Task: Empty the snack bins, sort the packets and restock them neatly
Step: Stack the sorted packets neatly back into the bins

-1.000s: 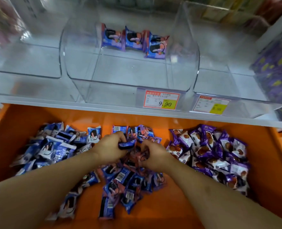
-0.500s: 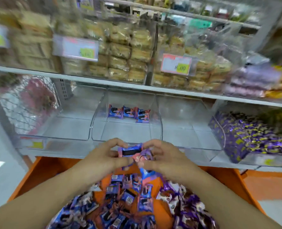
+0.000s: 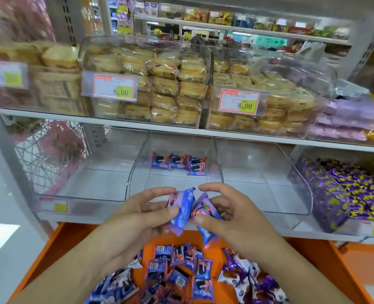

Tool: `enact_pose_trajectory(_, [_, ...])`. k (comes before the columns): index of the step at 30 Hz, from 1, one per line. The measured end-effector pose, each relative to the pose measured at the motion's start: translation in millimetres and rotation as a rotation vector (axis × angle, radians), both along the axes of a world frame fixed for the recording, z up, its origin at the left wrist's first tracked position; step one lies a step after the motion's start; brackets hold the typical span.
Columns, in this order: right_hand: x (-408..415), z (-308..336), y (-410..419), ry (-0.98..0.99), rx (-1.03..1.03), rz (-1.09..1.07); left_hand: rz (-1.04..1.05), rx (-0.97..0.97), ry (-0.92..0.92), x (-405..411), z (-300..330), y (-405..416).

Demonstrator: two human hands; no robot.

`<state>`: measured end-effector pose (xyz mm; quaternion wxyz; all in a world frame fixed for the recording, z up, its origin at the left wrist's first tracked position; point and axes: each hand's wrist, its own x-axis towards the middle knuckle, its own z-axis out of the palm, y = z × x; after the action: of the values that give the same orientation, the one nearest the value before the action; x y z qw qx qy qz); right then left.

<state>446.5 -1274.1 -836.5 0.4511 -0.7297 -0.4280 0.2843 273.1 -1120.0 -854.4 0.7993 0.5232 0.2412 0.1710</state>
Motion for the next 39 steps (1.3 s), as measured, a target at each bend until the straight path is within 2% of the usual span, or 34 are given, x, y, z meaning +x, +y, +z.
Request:
enact_pose_trajectory(8, [12.8, -4.8, 6.5, 0.128, 0.119, -0.097, 0.125, 0.337, 0.132, 6.6, 2.9, 1.5])
enact_pose_trajectory(10, [15.3, -6.3, 7.0, 0.111, 0.117, -0.096, 0.157, 0.349, 0.183, 7.2, 0.4, 5.1])
enact_pose_trajectory(14, [17.1, -8.5, 7.4, 0.121, 0.105, -0.091, 0.133, 0.335, 0.165, 9.3, 0.3, 6.5])
enact_pose_trajectory(20, [15.2, -10.5, 7.3, 0.150, 0.079, -0.066, 0.170, 0.556, 0.269, 6.7, 2.6, 4.1])
enact_pose_trajectory(24, [16.8, -11.7, 7.4, 0.198, 0.069, -0.052, 0.150, 0.679, 0.276, 7.1, 2.3, 2.6])
enact_pose_trajectory(36, [31.4, -7.7, 3.0, 0.046, 0.125, -0.115, 0.169, 0.795, 0.290, 21.8, -8.5, 20.0])
enact_pose_trajectory(39, [43.7, -9.6, 7.1, -0.027, 0.101, -0.166, 0.172, 0.914, 0.322, 49.0, -7.2, 43.1])
